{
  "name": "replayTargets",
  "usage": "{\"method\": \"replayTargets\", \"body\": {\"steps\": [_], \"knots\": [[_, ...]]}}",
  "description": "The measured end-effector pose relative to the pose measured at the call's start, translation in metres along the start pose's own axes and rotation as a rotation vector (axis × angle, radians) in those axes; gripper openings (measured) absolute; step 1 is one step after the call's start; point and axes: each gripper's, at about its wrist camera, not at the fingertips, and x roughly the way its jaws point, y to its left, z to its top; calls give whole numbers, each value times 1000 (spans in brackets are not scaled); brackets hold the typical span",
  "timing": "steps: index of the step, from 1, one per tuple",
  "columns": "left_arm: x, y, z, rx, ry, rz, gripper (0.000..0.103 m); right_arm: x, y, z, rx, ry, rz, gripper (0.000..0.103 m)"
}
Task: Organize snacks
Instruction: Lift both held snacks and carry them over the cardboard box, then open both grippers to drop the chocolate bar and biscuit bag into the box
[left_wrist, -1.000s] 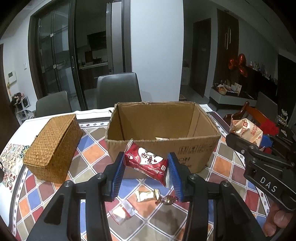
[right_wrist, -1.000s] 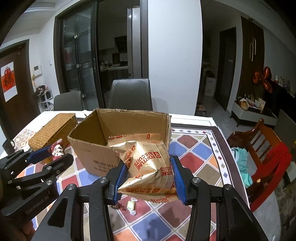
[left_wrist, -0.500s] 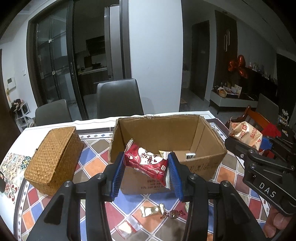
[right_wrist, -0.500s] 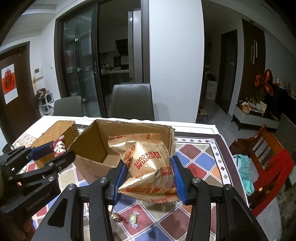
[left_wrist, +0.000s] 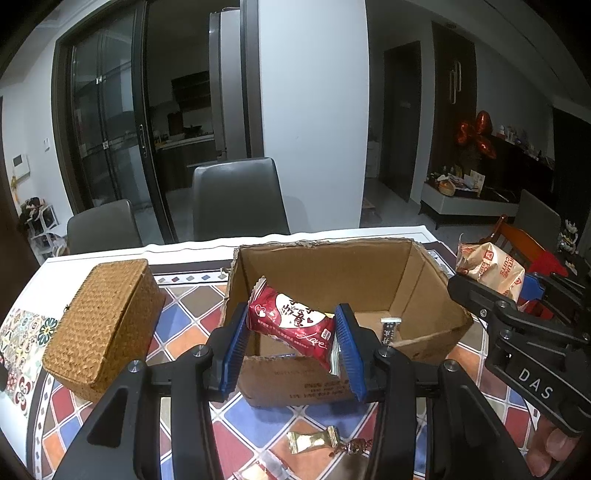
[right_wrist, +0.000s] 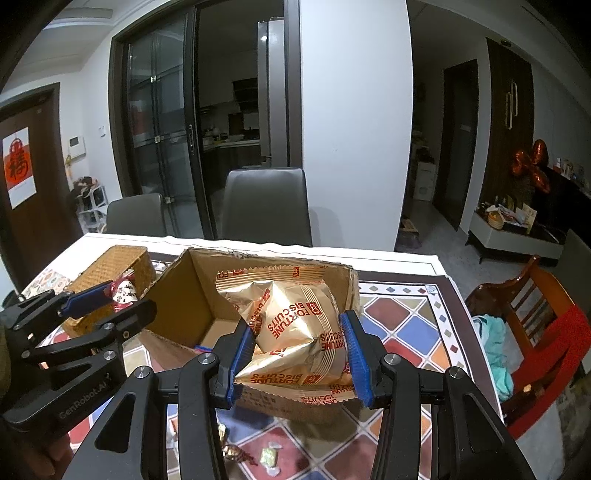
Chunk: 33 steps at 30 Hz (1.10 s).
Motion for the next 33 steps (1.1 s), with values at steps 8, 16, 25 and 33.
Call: {"method": "replayTargets", "body": {"steps": [8,16,25,33], "knots": [[9,2,4,-1,-1,-3,46,12,2,5,-1,5,1,47],[24,6,10,-1,3,-8,46,28,4,7,-1,13,3,47],[36,6,10,-2,15,5,50,42,4,7,-3,25,13,48],[34,7,10,1,6,26,71,42,-3,5,17,11,-7,69]]}}
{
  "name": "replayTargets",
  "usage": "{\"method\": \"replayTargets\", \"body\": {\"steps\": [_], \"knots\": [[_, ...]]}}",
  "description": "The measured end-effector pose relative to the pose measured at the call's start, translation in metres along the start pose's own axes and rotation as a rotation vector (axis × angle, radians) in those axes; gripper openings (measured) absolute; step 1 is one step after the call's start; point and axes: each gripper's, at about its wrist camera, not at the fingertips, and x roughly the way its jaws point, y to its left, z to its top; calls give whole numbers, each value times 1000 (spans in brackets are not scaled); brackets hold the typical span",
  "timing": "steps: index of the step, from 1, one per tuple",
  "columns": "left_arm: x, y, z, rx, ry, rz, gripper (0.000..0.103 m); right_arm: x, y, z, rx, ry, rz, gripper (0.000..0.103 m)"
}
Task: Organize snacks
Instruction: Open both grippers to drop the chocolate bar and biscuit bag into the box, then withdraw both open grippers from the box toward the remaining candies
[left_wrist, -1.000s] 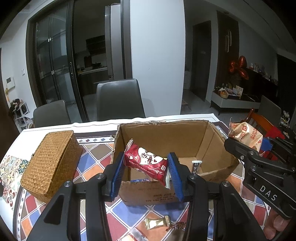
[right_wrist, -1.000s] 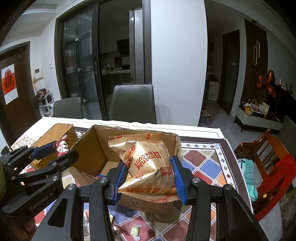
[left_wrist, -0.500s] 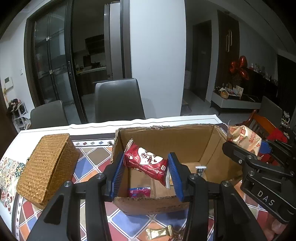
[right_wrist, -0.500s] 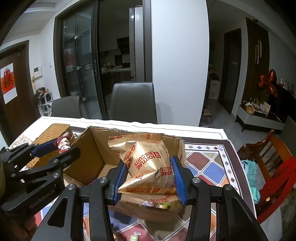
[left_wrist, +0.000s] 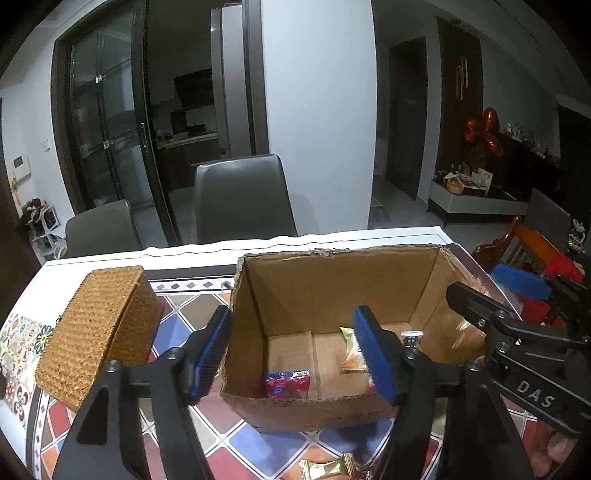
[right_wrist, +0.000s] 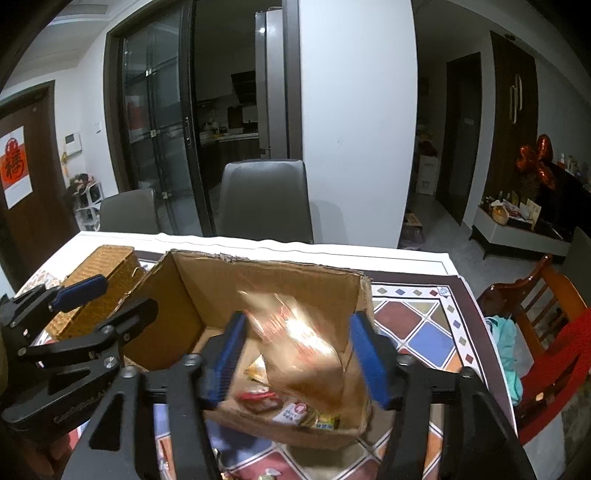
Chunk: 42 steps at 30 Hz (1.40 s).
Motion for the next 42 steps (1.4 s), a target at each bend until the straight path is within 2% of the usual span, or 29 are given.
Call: {"method": "replayTargets", "body": {"steps": [2,3,8,42], "knots": [[-1,1,-1,-3,-3,3,74,-2,-1,1,4,-8,-7,77],[-2,1,0,-3,-4,6,74,-4,-2,1,8,-13,-9,77],[-8,1,0,-3,-13,19,79,-9,-3,1,10,-16,-15,77],[-78,14,-25,-8,-48,63,80,-69,17,-16,-3,-56,-1,77]]}}
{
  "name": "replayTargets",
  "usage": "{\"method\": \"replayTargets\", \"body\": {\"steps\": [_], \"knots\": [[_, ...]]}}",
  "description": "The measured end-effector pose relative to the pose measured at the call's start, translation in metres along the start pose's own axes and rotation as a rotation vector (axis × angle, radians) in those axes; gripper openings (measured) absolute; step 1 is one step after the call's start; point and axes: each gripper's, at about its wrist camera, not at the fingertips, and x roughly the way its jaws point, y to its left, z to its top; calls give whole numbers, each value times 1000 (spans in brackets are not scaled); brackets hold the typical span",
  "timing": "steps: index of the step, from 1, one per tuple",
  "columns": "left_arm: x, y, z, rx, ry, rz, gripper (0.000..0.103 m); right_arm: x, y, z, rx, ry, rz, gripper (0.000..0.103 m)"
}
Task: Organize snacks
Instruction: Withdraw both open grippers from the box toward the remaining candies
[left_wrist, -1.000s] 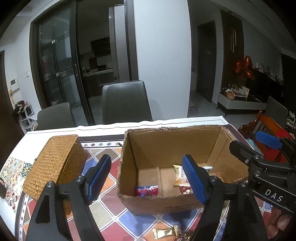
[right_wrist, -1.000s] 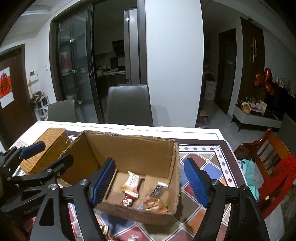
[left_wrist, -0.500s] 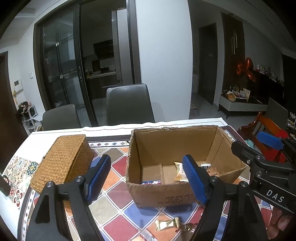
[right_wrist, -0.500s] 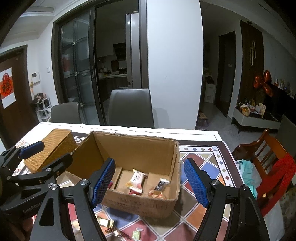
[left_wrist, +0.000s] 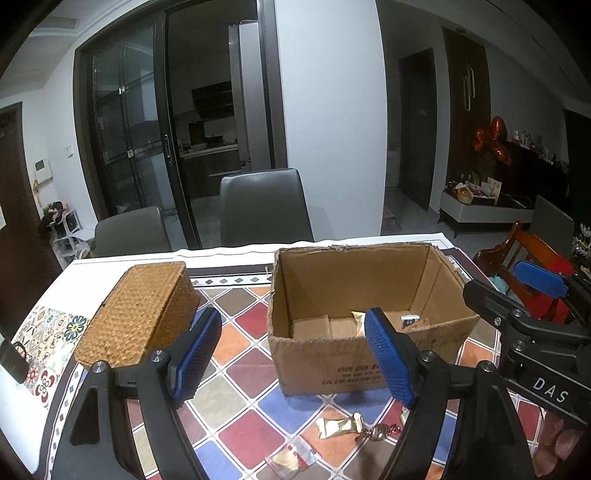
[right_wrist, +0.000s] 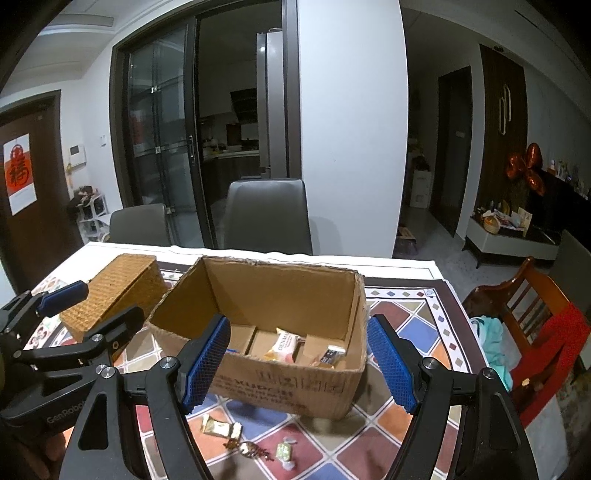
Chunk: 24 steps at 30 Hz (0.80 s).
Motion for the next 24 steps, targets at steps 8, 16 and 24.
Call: {"method": "replayTargets", "body": {"steps": [8,16,24], "knots": [[-12,7,-7,-2,-2,6,80,-10,8,-6,-6,-3,6,78],[-20,13,-17,-4,5,11,80,-18,17,-15,-12,3,10,78],[-24,21,-27,-4,12,12,80,-19,26,-24,-17,18,13,77]]}}
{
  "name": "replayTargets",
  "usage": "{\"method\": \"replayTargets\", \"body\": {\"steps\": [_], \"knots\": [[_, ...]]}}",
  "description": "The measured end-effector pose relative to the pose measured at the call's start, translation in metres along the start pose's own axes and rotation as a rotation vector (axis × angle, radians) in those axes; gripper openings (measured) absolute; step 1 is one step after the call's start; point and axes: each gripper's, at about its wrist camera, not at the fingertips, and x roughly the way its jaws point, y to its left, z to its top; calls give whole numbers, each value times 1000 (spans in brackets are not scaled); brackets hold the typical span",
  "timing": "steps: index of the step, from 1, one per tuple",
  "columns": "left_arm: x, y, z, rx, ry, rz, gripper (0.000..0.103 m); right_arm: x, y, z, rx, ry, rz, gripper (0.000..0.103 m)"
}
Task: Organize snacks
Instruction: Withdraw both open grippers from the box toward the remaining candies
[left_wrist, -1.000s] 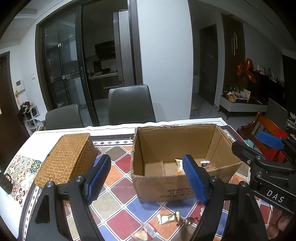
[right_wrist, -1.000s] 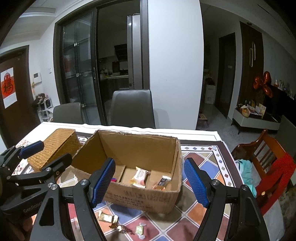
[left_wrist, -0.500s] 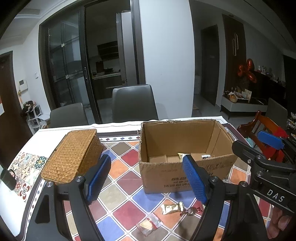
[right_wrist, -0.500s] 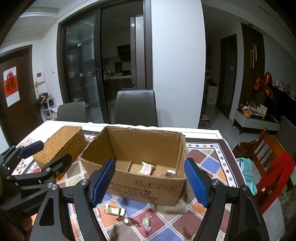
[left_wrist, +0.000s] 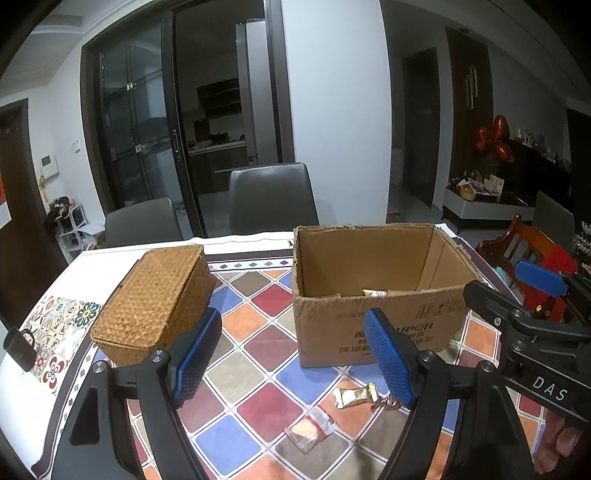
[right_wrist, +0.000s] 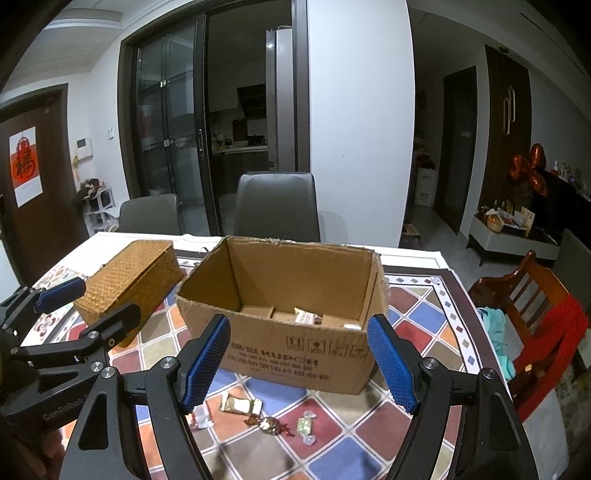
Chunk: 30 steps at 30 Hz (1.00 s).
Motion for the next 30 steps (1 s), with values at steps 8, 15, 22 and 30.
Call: {"method": "replayTargets", "body": {"steps": [8,15,22,30], "knots": [[3,7,-14,3,16,-14,80,4,7,-9,-3,21,1,77],[9,11,-24,12,29,-33,80,10,11,-18,-1,41,-1,77],[18,13,-37,34,41,-58,79,18,14,-29,0,61,-10,77],[32,14,-56,59,78,-90,79,34,20,-50,-3,105,-21,77]]}}
